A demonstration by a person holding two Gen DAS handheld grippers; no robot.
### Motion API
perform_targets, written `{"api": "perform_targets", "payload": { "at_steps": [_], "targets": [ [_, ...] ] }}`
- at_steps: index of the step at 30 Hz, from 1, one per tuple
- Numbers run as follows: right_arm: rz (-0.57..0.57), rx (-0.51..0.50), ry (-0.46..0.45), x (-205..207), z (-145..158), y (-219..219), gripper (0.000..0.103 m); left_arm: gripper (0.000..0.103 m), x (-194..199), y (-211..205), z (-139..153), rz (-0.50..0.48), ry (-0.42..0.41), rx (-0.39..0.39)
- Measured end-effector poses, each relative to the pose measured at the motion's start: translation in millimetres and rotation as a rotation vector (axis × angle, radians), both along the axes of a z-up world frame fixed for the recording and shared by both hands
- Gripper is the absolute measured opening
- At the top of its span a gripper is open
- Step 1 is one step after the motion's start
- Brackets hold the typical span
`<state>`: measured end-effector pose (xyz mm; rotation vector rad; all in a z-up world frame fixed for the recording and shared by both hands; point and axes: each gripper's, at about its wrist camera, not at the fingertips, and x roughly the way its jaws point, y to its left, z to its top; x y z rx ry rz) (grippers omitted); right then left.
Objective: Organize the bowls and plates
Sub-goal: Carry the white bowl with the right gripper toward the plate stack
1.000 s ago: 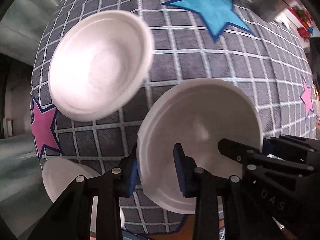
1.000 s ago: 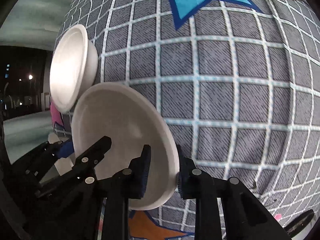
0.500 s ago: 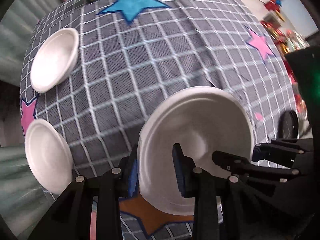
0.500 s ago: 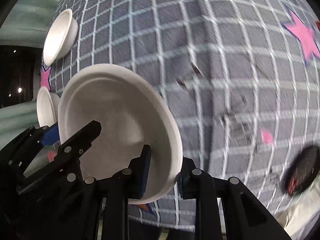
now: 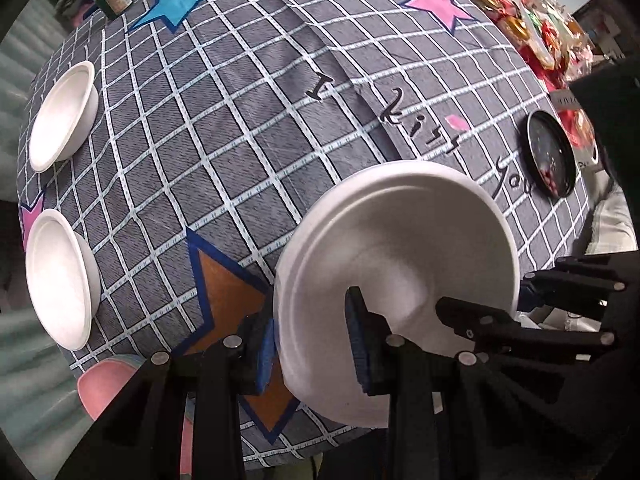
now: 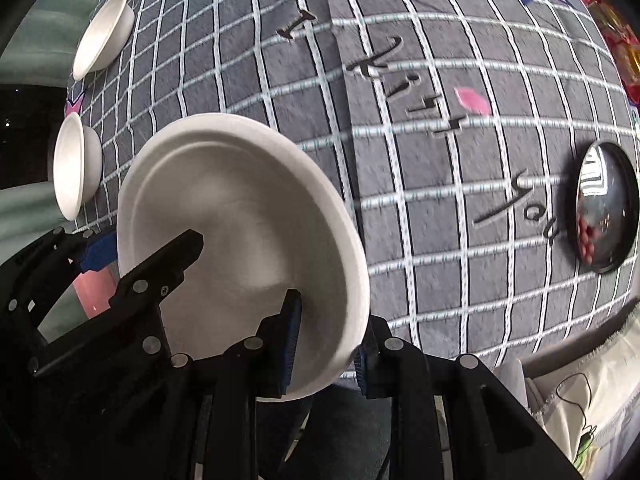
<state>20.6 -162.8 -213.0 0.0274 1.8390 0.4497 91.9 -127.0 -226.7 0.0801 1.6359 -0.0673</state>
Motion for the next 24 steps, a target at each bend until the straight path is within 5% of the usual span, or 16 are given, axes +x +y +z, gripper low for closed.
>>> {"api": "perform_targets", "payload": {
  "at_steps": [13, 16, 20, 22, 24],
  "targets": [
    [0.008, -0.022, -0.009, -22, 2, -7, 0.026, 0.034, -46, -8, -12, -0.02, 0.009, -0.006],
    [0.007, -0.028, -0.01, -26, -6, 6, 0.026, 0.038, -49, -11, -15, -0.028, 0.002, 0.001],
    [-0.002, -0.035, -0.008, -12, -16, 10, 0.027, 0.058, -43, -3, -7, -0.037, -0.021, 0.035],
    [-0.011, -0.04, -0.008, 2, -21, 7, 0.033, 0.064, -40, 7, -1, -0.034, -0.028, 0.041],
    [-0.032, -0.055, -0.017, 8, -21, 4, 0.058, 0.069, -41, 14, 3, -0.027, -0.033, 0.039]
  ]
}}
